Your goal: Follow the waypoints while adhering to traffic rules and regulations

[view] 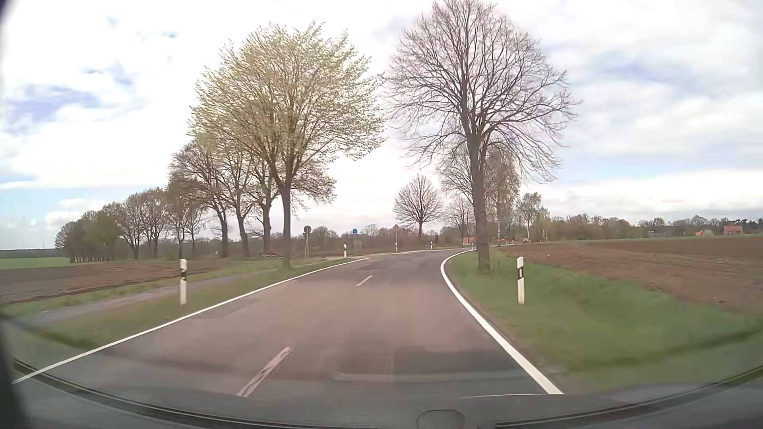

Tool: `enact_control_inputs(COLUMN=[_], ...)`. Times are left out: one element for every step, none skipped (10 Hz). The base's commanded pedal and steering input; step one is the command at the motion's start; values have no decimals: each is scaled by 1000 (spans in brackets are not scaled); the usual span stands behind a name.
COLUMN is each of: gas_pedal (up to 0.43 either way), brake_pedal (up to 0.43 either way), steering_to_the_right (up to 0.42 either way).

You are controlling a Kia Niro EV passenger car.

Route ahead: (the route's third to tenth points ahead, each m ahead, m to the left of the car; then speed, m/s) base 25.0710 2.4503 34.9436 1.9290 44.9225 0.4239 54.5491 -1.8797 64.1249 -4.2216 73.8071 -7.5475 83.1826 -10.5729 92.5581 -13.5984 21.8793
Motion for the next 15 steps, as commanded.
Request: enact_control_inputs(gas_pedal=[47,47,47,47,47,47,67,67,67,67,79,79,87,87,98], brake_pedal=[0,0,0,0,0,0,0,0,0,0,0,0,0,0,0], steering_to_the_right=[17,16,17,17,19,20,21,21,23,25,26,28,28,28,28])
